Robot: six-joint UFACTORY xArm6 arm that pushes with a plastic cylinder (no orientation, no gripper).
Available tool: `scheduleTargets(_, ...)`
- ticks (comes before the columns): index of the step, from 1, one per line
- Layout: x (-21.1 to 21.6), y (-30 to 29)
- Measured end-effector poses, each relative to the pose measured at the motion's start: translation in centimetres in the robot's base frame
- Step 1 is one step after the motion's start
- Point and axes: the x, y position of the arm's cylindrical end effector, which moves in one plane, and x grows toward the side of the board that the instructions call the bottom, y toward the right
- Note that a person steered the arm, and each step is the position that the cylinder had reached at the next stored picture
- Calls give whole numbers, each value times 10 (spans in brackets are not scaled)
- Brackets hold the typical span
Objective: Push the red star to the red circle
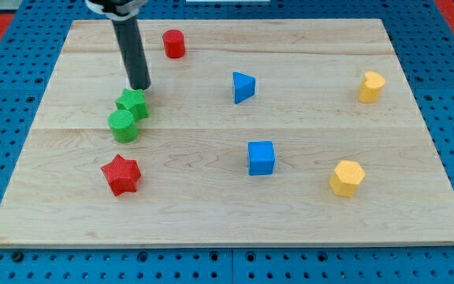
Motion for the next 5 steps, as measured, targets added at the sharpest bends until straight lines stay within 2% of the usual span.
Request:
scheduleTargets(2, 37, -38)
scheduleTargets(3, 33, -48)
scheduleTargets(4, 64, -96)
scheduleTargets(5, 133, -97)
